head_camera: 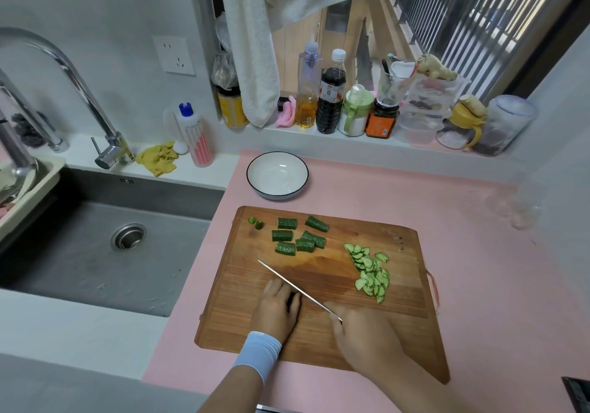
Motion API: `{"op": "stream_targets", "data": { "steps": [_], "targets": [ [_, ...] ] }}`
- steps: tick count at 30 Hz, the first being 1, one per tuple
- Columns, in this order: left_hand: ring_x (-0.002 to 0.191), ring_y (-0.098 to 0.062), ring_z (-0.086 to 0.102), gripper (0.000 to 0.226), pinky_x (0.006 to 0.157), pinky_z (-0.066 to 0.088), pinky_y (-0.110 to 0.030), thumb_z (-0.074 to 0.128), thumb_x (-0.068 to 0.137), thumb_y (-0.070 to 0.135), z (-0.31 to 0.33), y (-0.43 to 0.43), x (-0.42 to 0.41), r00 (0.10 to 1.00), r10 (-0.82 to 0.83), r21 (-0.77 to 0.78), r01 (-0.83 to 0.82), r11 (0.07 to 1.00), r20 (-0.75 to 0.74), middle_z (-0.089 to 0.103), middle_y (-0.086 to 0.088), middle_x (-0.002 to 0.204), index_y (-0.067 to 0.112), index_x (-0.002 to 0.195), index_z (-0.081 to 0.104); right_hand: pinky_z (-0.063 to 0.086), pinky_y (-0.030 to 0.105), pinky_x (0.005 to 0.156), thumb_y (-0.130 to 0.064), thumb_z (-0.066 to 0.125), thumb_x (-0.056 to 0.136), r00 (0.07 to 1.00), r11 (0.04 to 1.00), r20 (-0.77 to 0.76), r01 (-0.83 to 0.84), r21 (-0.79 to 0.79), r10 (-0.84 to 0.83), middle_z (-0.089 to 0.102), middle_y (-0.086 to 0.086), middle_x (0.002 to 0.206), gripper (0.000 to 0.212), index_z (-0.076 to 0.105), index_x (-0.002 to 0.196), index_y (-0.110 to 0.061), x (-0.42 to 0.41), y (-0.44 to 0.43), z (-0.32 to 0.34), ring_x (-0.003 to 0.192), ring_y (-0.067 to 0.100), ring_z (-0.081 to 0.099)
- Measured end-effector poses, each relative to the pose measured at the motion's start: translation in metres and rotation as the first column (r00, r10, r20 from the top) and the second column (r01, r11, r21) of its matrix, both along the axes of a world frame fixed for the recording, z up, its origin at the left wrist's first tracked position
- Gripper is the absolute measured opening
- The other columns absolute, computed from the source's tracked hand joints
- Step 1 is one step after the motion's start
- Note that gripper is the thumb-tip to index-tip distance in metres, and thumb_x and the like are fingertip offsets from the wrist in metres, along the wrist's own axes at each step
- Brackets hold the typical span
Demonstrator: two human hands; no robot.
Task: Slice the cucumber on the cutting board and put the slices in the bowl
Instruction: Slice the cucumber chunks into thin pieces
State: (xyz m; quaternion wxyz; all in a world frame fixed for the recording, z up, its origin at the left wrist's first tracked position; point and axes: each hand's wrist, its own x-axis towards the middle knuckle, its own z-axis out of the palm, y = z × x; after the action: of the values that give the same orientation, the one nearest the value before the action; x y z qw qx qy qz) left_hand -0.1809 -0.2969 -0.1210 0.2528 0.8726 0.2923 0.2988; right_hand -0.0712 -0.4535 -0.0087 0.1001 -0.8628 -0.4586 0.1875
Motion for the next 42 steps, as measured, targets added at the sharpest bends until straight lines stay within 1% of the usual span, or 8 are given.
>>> {"op": "stream_targets", "data": {
  "steps": [13,17,24,29,33,35,39,42],
  "targets": [
    [0.082,-0.014,0.050,0.008,0.077,0.044,-0.022,0.073,0.081,0.015,0.000,0.001,0.000,1.000,0.017,-0.013,-0.017,1.000,-0.009,0.058,0.000,0.082,0.013,0.080,0.065,0.039,0.029,0.064,-0.034,0.040,0.101,0.997,0.999,-0.077,0.026,-0.042,-0.030,0.062,-0.005,0.077,0.023,0.062,0.100,-0.027,0.001,0.016,-0.002,0.082,0.021,0.064],
    [0.084,-0.013,0.049,0.015,0.078,0.043,-0.021,0.058,0.086,0.026,0.004,-0.001,-0.001,1.000,0.011,-0.017,-0.011,1.000,-0.014,0.057,0.002,0.085,0.013,0.082,0.064,0.038,0.030,0.064,-0.034,0.040,0.100,0.997,0.999,-0.074,0.029,-0.038,-0.032,0.069,-0.002,0.086,0.022,0.062,0.104,-0.030,0.000,0.019,-0.001,0.085,0.022,0.065],
    [0.078,-0.016,0.049,0.016,0.073,0.044,-0.023,0.077,0.076,0.004,0.003,-0.002,-0.003,1.000,0.017,-0.015,-0.017,1.000,-0.010,0.057,-0.002,0.079,0.011,0.074,0.063,0.045,0.032,0.066,-0.037,0.039,0.099,0.998,0.999,-0.062,0.030,-0.014,-0.031,0.071,-0.002,0.088,0.026,0.059,0.116,-0.039,-0.004,0.014,-0.004,0.085,0.023,0.066],
    [0.084,-0.016,0.052,0.020,0.077,0.047,-0.025,0.056,0.086,0.023,0.002,-0.002,-0.003,1.000,0.025,-0.006,-0.025,1.000,-0.016,0.063,-0.003,0.085,0.009,0.081,0.069,0.046,0.033,0.071,-0.040,0.038,0.103,1.000,1.000,-0.013,0.016,-0.001,-0.016,0.072,-0.002,0.093,0.034,0.055,0.132,-0.041,-0.005,0.000,-0.001,0.087,0.021,0.066],
    [0.086,-0.017,0.054,0.016,0.080,0.047,-0.025,0.060,0.085,0.021,0.002,0.000,-0.003,1.000,0.016,-0.015,-0.017,1.000,-0.018,0.064,-0.003,0.087,0.009,0.083,0.070,0.050,0.033,0.076,-0.038,0.039,0.103,1.000,1.000,-0.024,0.011,-0.007,-0.011,0.072,-0.003,0.096,0.034,0.057,0.132,-0.037,-0.002,-0.009,0.005,0.090,0.020,0.066],
    [0.083,-0.015,0.053,0.004,0.077,0.047,-0.025,0.072,0.081,0.011,0.002,0.001,-0.003,1.000,0.012,-0.013,-0.012,1.000,-0.014,0.062,-0.002,0.084,0.010,0.080,0.069,0.049,0.032,0.074,-0.036,0.041,0.103,0.999,1.000,-0.046,0.023,-0.004,-0.023,0.072,-0.004,0.091,0.030,0.060,0.125,-0.034,-0.002,-0.009,0.007,0.089,0.021,0.066],
    [0.079,-0.012,0.048,0.020,0.075,0.042,-0.017,0.083,0.069,0.000,0.006,0.000,-0.004,1.000,0.002,-0.009,-0.002,1.000,0.014,0.058,-0.001,0.077,0.010,0.076,0.067,0.035,0.030,0.064,-0.034,0.040,0.103,0.997,0.998,-0.076,0.027,-0.049,-0.031,0.048,-0.009,0.064,0.023,0.060,0.094,-0.026,-0.005,0.000,0.005,0.082,0.021,0.063],
    [0.079,-0.013,0.047,0.019,0.076,0.042,-0.018,0.083,0.069,-0.001,0.007,-0.002,-0.004,1.000,0.014,-0.004,-0.014,1.000,0.013,0.059,-0.002,0.077,0.009,0.078,0.070,0.037,0.030,0.063,-0.034,0.040,0.101,0.997,0.996,-0.067,0.039,-0.081,-0.045,0.055,-0.006,0.069,0.023,0.058,0.089,-0.024,-0.004,0.011,0.003,0.077,0.022,0.061]
  ]
}}
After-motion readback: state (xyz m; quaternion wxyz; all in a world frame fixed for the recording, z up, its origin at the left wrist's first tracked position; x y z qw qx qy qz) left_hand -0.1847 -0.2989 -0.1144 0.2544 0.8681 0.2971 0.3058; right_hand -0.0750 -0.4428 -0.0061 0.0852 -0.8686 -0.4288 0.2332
